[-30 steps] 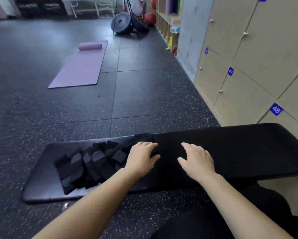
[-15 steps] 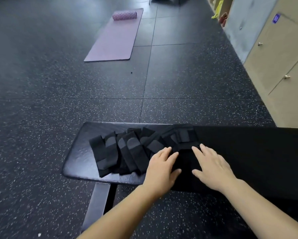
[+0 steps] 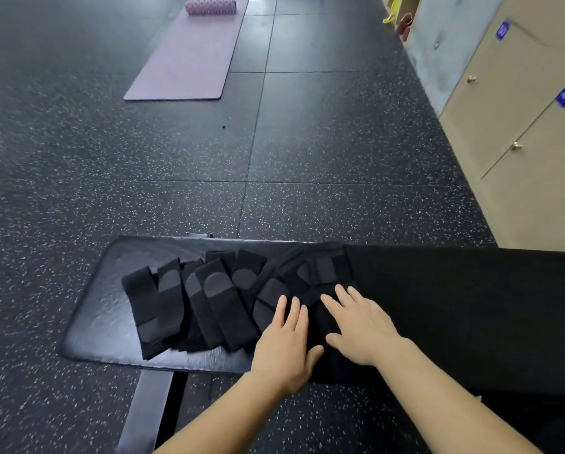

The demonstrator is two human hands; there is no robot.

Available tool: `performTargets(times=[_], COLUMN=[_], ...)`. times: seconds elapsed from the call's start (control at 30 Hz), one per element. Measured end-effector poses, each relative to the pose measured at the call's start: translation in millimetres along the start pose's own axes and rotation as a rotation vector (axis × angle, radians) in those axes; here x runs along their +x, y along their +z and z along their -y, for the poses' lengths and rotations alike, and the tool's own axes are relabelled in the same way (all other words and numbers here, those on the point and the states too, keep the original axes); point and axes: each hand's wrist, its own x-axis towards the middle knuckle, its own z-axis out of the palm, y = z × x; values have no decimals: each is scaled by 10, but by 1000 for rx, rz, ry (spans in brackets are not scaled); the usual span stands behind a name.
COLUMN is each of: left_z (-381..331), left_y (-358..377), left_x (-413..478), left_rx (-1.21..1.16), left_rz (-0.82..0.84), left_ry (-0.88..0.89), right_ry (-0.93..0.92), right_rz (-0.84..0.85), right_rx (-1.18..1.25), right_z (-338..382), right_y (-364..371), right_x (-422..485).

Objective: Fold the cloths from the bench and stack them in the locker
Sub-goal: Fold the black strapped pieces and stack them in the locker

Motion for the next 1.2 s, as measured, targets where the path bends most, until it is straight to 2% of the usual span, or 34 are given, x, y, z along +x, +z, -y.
performTargets(times=[0.1, 0.23, 0.27, 0.33, 0.4, 0.43, 0.5, 0.57, 0.63, 0.73, 0.87, 1.07, 1.2], left_z=[-102, -151, -134, -73, -26, -33, -59, -107, -109, -69, -113, -172, -289], left_y=[19, 44, 31, -30, -170, -259, -383, -406, -352, -275, -157, -83, -108], left_x=[-33, -25, -4, 107, 276, 345, 465, 520, 571, 662, 692, 666, 618], left_rx=[-25, -124, -195, -298, -323, -323, -272, -240, -287, -506, -621, -779, -1027], left_rz=[7, -5, -75, -339, -552, -545, -371, -264, -270, -304, -349, -428, -399], left_ry=[62, 246, 281, 265, 77, -65, -338, -458, -503, -530, -472, -370, -308], right_ry=[-12, -8, -1, 75, 214, 282, 380, 454, 532, 603, 658, 669, 649], right_rz=[-21, -58, -76, -166, -321, -381, -413, -358, -292, -272, -272, -232, -225], right_rx=[-2, 66, 117, 296, 458, 504, 531, 535, 569, 572, 601, 710, 735], right_z=[-114, -259, -296, -366, -424, -435, -416, -373, -331, -295, -311, -430, -463], right_y=[40, 95, 91, 55, -6, -42, -97, -114, -109, -69, 13, 56, 58], right_x=[-100, -291, -336, -382, -339, -294, -204, -127, -48, 75, 157, 168, 112])
